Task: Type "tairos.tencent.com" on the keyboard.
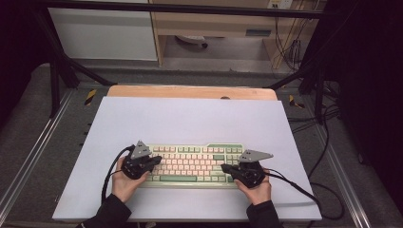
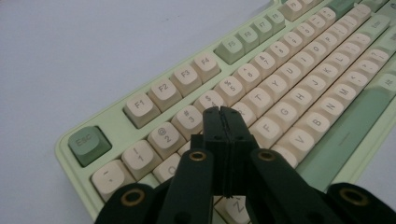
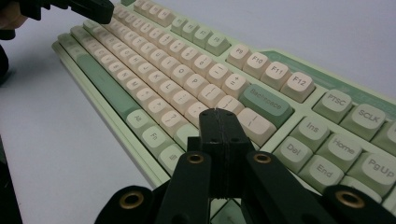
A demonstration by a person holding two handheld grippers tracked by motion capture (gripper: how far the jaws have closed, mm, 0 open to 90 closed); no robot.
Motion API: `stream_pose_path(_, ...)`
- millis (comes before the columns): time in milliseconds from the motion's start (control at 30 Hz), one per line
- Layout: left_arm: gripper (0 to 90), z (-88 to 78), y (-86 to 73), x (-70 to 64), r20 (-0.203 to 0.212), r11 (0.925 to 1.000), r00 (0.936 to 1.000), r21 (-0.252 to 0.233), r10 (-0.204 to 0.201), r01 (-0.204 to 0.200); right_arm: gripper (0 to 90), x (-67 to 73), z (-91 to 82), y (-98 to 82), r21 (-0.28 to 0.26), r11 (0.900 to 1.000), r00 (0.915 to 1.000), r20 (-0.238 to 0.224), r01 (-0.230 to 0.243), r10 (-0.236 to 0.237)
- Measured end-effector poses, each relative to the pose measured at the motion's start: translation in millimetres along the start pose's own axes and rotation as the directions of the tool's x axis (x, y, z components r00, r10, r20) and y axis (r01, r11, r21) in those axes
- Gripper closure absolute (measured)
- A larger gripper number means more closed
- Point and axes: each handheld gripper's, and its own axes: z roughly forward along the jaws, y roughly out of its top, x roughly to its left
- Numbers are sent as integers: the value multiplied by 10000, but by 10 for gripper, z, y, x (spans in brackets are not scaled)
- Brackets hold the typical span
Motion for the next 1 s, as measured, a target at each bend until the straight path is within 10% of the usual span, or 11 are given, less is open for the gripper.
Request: stream_pose_path(1000,888,-371,-339,235,-304,9975,9973,-213,-675,669,900,329,397,254,107,9997,9963,-832,220,-210)
